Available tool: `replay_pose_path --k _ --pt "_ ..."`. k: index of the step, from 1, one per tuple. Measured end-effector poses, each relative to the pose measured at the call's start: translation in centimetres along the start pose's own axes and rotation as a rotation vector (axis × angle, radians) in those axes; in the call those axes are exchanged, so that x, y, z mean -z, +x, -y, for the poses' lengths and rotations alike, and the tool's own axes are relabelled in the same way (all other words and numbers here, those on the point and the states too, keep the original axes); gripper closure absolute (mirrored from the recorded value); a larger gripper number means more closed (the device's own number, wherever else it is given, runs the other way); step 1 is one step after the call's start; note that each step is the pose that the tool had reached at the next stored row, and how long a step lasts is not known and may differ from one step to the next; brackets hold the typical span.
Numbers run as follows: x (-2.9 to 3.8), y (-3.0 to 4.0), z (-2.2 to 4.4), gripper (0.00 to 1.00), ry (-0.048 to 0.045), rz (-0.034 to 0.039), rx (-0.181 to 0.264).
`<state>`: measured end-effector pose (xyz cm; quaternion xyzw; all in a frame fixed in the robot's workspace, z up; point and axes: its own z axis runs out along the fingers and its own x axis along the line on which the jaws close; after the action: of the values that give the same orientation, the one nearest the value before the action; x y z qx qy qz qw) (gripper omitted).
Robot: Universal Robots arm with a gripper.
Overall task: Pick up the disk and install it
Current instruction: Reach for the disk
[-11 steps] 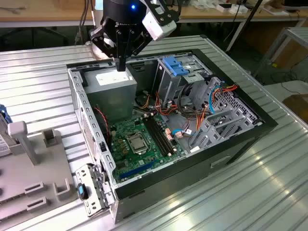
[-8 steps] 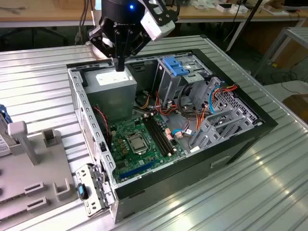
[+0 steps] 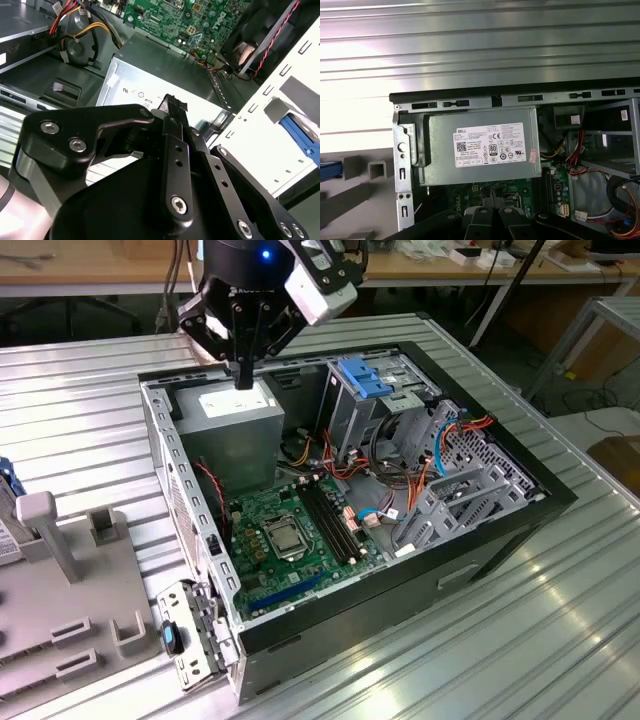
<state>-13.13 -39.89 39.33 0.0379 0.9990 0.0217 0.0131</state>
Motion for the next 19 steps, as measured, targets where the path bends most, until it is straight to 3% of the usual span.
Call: replay_pose_path --k 8,19 --pt "0.03 0.89 0.07 0.89 0.0000 0.0000 0.000" --pt "0.07 2.68 0.13 0.89 0.0000 0.0000 0.000"
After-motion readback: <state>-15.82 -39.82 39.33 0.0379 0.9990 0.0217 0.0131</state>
